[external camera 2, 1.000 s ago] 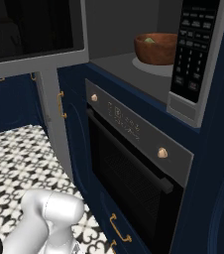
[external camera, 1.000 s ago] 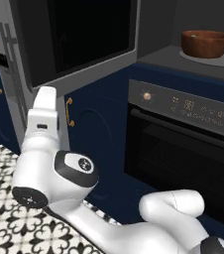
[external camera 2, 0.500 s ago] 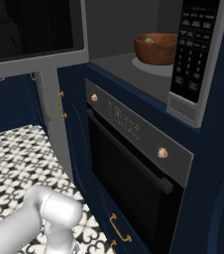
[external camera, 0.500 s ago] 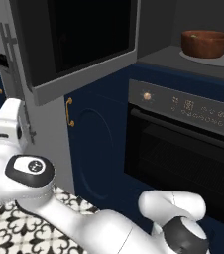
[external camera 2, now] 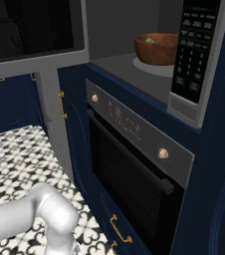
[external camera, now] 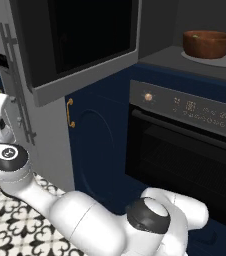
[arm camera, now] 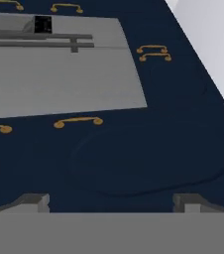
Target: Pick the cucumber from the sink and place it in the bowl. Then pick the bowl and place it in the microwave. Then close the microwave door and press the start button.
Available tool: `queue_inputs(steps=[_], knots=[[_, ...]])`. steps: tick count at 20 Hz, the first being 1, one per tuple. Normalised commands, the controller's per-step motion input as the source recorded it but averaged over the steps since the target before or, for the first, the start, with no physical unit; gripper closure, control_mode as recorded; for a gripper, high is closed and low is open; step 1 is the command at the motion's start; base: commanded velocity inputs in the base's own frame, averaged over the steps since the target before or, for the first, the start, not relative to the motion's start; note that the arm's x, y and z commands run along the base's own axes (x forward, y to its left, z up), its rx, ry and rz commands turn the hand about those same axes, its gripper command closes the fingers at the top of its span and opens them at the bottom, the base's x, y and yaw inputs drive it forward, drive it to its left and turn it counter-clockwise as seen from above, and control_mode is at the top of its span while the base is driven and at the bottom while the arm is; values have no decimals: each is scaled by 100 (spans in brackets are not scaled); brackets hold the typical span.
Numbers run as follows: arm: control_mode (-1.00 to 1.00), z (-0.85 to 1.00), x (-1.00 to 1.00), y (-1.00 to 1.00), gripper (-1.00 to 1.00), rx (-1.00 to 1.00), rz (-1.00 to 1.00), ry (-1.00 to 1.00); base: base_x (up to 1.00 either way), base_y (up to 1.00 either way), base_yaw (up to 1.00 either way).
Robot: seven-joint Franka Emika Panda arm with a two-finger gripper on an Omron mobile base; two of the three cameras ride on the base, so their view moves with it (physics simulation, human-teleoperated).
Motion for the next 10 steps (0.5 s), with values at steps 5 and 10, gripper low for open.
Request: queue_inputs(steps=[5, 10], knots=[[-100, -34, 72, -11, -100, -5, -1, 0, 0, 0, 0], [-100, -47, 80, 0, -100, -8, 0, -1, 0, 0, 0]])
